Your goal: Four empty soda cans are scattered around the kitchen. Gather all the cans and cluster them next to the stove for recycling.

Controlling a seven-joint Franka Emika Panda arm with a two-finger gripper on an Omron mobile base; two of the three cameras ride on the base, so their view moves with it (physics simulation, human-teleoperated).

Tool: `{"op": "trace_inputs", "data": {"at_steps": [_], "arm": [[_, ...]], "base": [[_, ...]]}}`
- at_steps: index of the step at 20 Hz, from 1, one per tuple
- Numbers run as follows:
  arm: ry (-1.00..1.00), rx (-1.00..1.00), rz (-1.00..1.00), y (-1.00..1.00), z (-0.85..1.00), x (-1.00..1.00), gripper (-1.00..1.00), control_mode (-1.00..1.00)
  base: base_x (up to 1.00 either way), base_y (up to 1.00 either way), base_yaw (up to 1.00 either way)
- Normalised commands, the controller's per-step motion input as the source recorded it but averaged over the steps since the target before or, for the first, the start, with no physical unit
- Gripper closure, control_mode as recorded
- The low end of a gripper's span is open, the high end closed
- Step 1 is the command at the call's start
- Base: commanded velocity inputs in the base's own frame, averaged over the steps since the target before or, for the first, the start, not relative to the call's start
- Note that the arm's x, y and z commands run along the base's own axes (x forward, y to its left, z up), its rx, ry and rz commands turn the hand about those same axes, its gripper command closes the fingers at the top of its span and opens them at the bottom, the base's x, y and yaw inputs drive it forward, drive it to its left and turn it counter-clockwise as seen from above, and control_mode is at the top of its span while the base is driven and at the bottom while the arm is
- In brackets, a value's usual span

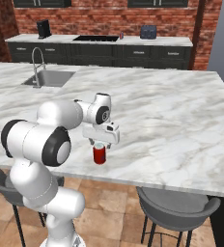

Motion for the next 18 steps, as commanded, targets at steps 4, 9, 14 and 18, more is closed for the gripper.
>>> {"op": "trace_inputs", "data": {"at_steps": [4, 9, 14, 18], "arm": [[0.00, 0.00, 0.00, 0.00, 0.00, -0.08, -1.00, -1.00], [0.02, 0.00, 0.00, 0.00, 0.00, -0.06, -1.00, -1.00], [0.03, 0.00, 0.00, 0.04, 0.00, 0.00, -1.00, -1.00], [0.07, 0.00, 0.00, 0.21, 0.00, 0.00, -1.00, -1.00]], "base": [[0.00, 0.00, 0.00], [0.00, 0.00, 0.00], [0.00, 0.00, 0.00], [0.00, 0.00, 0.00]]}}
